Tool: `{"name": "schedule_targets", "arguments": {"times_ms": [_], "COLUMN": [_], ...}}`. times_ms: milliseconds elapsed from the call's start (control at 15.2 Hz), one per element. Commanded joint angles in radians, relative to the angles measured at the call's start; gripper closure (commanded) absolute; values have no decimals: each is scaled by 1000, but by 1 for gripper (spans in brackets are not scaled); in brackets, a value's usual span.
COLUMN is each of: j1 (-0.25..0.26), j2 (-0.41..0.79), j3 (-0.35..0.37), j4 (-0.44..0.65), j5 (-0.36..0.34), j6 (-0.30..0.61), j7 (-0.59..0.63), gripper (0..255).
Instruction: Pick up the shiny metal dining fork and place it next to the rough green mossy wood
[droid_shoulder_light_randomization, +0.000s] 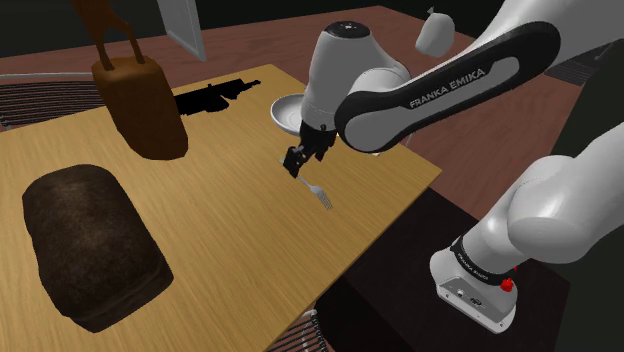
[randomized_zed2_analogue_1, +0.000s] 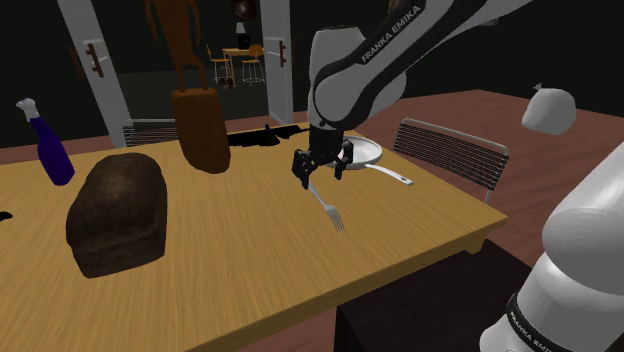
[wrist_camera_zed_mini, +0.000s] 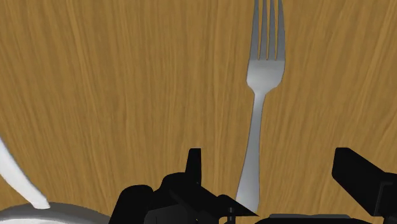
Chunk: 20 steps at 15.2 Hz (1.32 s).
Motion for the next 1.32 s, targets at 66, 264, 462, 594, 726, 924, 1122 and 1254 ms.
{"name": "schedule_targets", "arguments": {"times_ms": [66,264,462,594,726,924,1122,1254], "j1": [-8,-15,-21,-21,-21,-21,-21,-21], "j2": [47,87,123,123,123,123,123,123], "j3": [7,11,13,13,13,13,13,13], "j4": [-2,-8,-11,-11,-11,-11,-11,-11], "j5": [-28,-55,-83,-83,-83,-82,-82,-82], "j6": [51,94,130,130,130,130,130,130], "j7": [19,38,58,58,58,58,58,58], "gripper": [0,0,0,0,0,0,255,255]}}
